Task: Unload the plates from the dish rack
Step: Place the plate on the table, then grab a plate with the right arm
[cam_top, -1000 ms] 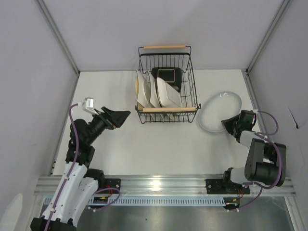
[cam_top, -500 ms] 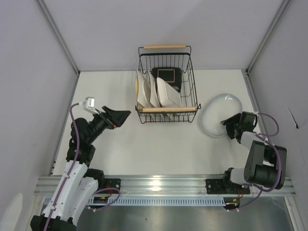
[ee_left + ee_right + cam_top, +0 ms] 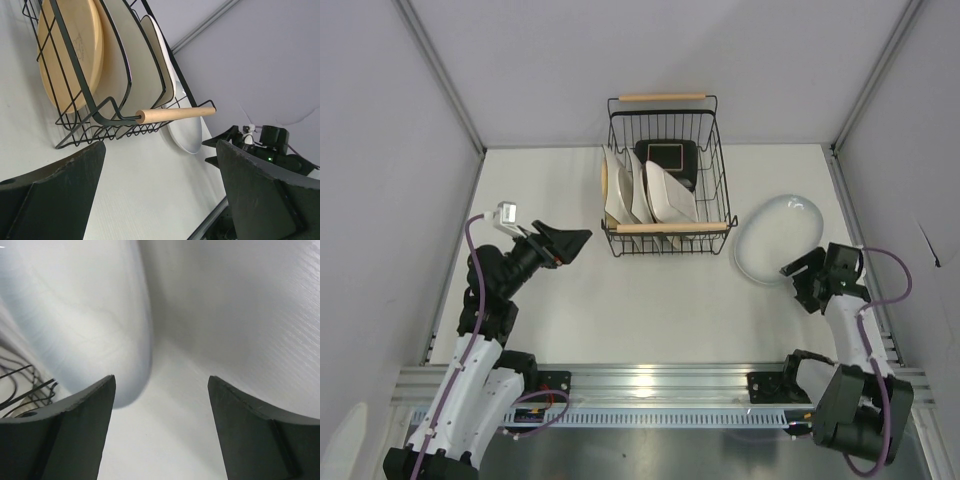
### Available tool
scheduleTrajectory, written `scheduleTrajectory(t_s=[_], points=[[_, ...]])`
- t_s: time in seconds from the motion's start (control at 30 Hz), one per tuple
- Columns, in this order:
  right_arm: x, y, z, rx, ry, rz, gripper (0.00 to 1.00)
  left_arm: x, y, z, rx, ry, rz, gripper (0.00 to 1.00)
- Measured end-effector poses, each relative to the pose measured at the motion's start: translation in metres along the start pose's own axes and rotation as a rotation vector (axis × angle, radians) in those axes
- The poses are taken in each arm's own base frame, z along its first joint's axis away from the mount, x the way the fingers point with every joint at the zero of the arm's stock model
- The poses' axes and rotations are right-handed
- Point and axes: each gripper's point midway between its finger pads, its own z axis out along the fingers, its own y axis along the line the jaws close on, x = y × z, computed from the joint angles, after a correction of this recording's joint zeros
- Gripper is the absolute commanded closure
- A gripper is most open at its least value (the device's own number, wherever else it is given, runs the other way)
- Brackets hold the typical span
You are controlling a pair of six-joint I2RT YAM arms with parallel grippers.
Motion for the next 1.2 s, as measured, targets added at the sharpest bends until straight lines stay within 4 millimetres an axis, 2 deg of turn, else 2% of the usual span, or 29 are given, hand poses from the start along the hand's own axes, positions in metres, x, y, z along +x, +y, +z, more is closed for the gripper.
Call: scheduleTrajectory(t_s=[0.1,0.2,0.33,0.43,0.53,0.63,0.73,0.87,0.97,1.07,1.13,1.2], points=[[-0.004,0.018,-0.023,-0.087,-0.022,-0.024,0.21,0.0,0.0,0.0,0.0,0.001,0.0,0.0],[-0.012,0.051,-0.051,-0.222,-0.057,-0.068,0.19,0.0,0.0,0.0,0.0,0.001,0.0,0.0],[-0.002,0.115,-0.093,-0.424,-0.036,-0.223,0.17,0.0,0.0,0.0,0.0,0.001,-0.001,0.0],[0.028,0.171,-0.125,-0.558,0.019,-0.424,0.15,0.0,0.0,0.001,0.001,0.001,0.0,0.0],[0.064,0.236,-0.16,-0.695,0.044,-0.648,0.14,0.0,0.0,0.001,0.002,0.003,0.0,0.0],[0.085,0.289,-0.18,-0.77,0.019,-0.791,0.14,0.0,-0.001,0.0,0.006,-0.001,0.002,0.0],[0.096,0.331,-0.179,-0.766,-0.042,-0.9,0.14,-0.002,-0.005,-0.003,0.014,-0.009,0.008,0.0],[0.108,0.369,-0.151,-0.68,-0.098,-1.022,0.13,-0.004,-0.01,-0.008,0.025,-0.022,0.017,0.0],[0.119,0.375,-0.124,-0.595,-0.109,-1.099,0.13,-0.004,-0.011,-0.01,0.025,-0.026,0.02,0.0],[0.133,0.367,-0.102,-0.513,-0.094,-1.174,0.13,-0.003,-0.011,-0.011,0.023,-0.026,0.025,0.01],[0.139,0.36,-0.094,-0.484,-0.079,-1.206,0.13,-0.002,-0.009,-0.011,0.017,-0.022,0.023,0.0],[0.14,0.361,-0.096,-0.483,-0.083,-1.22,0.13,-0.002,-0.008,-0.011,0.014,-0.022,0.022,0.0]])
